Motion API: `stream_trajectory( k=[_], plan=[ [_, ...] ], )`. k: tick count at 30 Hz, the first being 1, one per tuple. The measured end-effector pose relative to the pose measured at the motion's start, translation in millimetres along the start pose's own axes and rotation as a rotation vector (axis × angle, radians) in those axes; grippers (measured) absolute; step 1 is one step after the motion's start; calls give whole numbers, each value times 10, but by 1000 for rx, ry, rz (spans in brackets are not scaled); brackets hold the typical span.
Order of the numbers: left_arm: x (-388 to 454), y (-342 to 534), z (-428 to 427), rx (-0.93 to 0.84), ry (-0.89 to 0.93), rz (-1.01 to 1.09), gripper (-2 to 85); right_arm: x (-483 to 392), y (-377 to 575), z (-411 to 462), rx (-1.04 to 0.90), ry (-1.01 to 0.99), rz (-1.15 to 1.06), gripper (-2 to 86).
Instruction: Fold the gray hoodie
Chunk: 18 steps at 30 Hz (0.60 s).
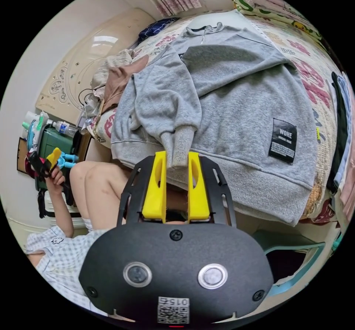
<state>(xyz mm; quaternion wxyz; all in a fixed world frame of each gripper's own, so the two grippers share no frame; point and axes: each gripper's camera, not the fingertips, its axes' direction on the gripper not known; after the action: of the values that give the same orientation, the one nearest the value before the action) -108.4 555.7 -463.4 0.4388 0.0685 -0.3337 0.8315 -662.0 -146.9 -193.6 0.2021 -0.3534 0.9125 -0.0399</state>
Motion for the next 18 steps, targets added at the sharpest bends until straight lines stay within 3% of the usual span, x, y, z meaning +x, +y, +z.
stream_trajectory(
  k=[4, 18],
  plan=[
    [616, -274, 778, -137, -26, 107, 95, 160, 98, -278, 50, -135, -50, 59],
    [1981, -843, 2957, -161, -181, 330, 141, 697, 489, -741, 205, -449, -93, 45]
  ],
)
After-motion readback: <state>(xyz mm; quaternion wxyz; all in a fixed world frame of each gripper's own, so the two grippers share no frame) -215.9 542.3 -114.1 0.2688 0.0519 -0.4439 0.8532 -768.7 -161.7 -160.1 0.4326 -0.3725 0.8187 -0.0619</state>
